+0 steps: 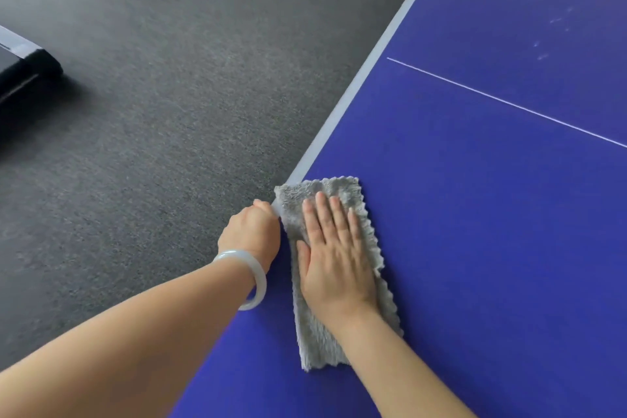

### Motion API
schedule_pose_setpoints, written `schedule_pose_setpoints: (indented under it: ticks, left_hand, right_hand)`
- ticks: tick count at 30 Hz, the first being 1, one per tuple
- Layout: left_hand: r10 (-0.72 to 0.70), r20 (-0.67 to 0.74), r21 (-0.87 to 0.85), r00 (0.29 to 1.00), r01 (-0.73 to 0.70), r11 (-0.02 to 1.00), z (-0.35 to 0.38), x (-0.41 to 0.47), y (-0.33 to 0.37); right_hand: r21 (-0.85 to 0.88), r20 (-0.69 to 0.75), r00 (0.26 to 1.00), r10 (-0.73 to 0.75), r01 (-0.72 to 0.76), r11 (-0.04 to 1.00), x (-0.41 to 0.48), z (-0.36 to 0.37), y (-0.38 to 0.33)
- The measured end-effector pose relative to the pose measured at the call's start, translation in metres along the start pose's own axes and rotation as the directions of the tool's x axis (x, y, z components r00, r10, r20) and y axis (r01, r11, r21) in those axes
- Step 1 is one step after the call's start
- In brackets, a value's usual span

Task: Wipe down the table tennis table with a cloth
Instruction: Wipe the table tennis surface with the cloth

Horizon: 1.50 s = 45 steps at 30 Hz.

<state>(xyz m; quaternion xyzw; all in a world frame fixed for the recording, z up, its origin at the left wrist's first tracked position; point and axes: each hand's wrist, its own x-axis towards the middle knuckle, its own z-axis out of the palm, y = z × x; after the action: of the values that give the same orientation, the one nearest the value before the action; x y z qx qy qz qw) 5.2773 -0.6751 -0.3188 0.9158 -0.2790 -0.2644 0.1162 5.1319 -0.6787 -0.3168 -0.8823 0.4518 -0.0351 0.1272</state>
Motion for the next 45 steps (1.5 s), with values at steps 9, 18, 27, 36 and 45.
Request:
schedule_pose_setpoints:
  ticks: [9, 18, 27, 36, 45]
  left_hand:
    - [0.013, -0.059, 0.054, 0.998, -0.010, 0.998, -0.002, -0.001, 0.000]
    - [0.045, -0.015, 0.028, 0.999, -0.044, 0.999, -0.002, 0.000, -0.001]
    - [0.177, 0.100, -0.175, 0.979, -0.158, 0.972, -0.010, 0.006, -0.011]
    - [0.247, 0.092, -0.010, 0.965, -0.247, 0.969, -0.010, 0.051, 0.070]
    - [0.109, -0.005, 0.011, 0.994, -0.109, 0.994, -0.001, 0.064, 0.082]
  right_hand:
    - [0.000, -0.094, 0.809, 0.580, -0.583, 0.813, -0.042, -0.041, 0.148]
    - [-0.056, 0.015, 0.996, -0.083, 0.083, 0.995, -0.108, -0.003, 0.024]
    - [-0.052, -0.111, 0.775, 0.622, -0.629, 0.775, -0.116, -0.060, 0.177]
    - [-0.061, -0.176, 0.796, 0.579, -0.596, 0.801, -0.113, -0.057, 0.178]
    - [-0.101, -0.074, 0.997, -0.018, 0.011, 0.995, -0.016, -0.020, 0.038]
